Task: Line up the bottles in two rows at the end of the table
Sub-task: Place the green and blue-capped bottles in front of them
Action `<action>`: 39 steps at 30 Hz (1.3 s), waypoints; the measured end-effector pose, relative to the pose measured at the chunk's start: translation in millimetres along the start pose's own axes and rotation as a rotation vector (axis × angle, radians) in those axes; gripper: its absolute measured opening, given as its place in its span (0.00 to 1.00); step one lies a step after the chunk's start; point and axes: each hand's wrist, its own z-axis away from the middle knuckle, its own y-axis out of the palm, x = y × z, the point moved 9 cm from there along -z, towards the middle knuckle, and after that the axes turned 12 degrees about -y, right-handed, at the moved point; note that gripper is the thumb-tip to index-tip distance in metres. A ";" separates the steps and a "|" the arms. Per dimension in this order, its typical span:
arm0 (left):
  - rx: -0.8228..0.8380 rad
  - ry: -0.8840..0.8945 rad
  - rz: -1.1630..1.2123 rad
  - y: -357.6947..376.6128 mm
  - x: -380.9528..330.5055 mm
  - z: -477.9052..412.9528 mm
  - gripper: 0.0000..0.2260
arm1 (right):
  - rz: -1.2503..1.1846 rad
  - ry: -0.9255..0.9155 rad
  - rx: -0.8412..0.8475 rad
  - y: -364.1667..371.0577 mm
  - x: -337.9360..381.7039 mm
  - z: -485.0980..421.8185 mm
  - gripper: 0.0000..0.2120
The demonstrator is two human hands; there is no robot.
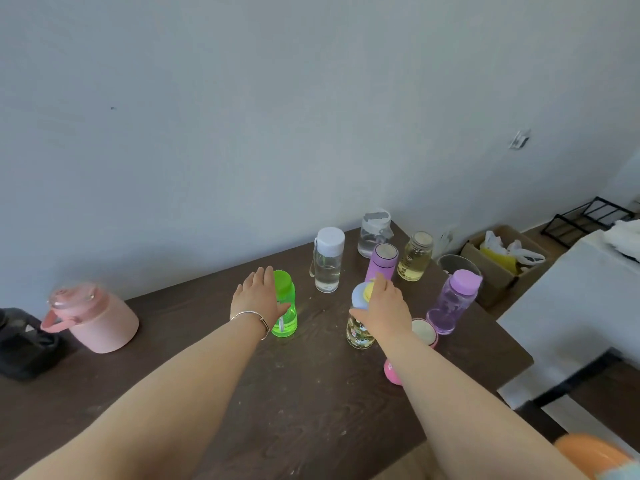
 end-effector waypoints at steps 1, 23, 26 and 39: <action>0.016 -0.010 0.035 3.6 -0.9 -3.7 0.43 | -0.046 0.034 -0.006 1.2 -2.4 -0.4 0.40; 0.042 -0.187 0.580 8.3 13.9 -3.1 0.31 | -0.228 0.087 -0.103 7.9 0.1 6.3 0.37; 0.027 -0.177 0.599 0.2 14.3 6.9 0.31 | -0.246 0.063 -0.080 9.8 8.4 7.6 0.36; -0.125 -0.381 0.637 -33.2 113.3 85.3 0.30 | -0.307 -0.208 -0.016 11.5 114.6 17.3 0.35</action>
